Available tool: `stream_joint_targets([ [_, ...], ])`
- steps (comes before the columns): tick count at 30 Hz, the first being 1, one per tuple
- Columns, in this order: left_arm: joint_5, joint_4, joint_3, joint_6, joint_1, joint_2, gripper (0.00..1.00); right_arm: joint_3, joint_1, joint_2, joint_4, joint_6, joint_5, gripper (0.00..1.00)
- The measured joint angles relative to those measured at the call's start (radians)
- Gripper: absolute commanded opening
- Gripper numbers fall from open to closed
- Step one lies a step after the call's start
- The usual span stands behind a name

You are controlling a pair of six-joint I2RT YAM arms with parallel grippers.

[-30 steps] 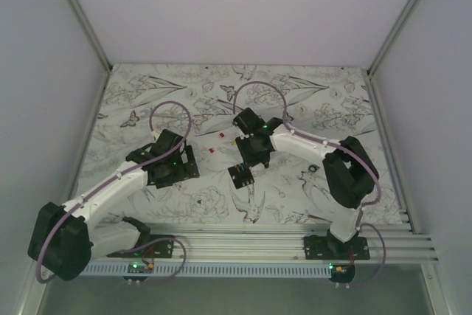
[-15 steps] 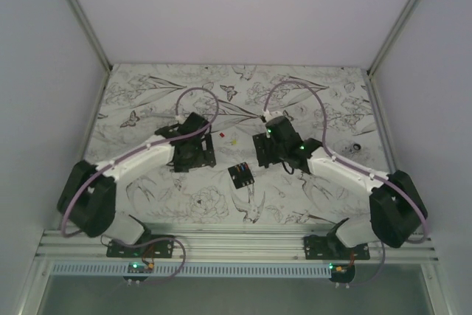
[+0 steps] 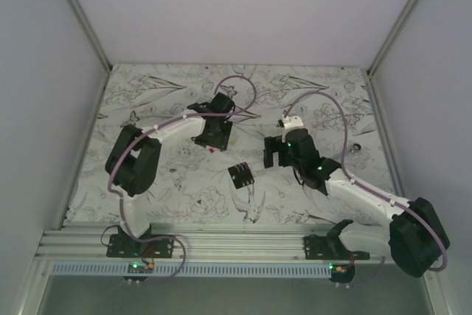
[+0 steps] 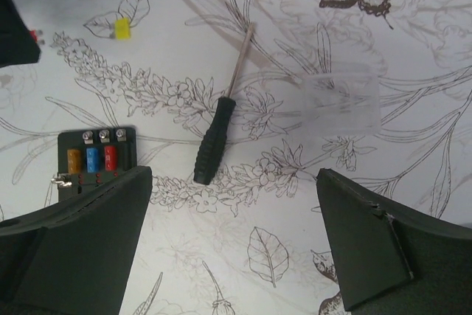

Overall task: Snap on the fuse box
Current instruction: Pick up the fuse from the center of the board.

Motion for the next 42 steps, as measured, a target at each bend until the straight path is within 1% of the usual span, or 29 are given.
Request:
stream_joint_targets([
  [4,0.013,-0.001,0.06,0.089,0.007,0.066,0.53,-0.01,0.0,-0.013,0.035,0.0,0.008,1.0],
  [9,0.041,-0.002,0.105,0.149,0.029,0.119,0.47,-0.011,-0.005,0.001,0.045,0.0,0.014,1.0],
  [19,0.1,-0.02,0.109,0.18,0.041,0.15,0.44,-0.011,-0.005,0.029,0.045,0.0,0.014,1.0],
  [25,0.105,-0.037,0.108,0.179,0.029,0.15,0.41,-0.011,-0.005,0.036,0.045,0.0,0.013,1.0],
  [32,0.089,-0.07,0.109,0.167,0.008,0.15,0.43,-0.01,-0.005,0.05,0.044,0.0,0.013,1.0],
  [37,0.038,-0.104,0.12,0.116,0.008,0.15,0.46,-0.01,-0.005,0.053,0.044,0.0,0.013,1.0],
  [42,0.023,-0.108,0.129,0.05,0.008,0.15,0.47,-0.01,-0.005,0.062,0.043,0.0,0.013,1.0],
])
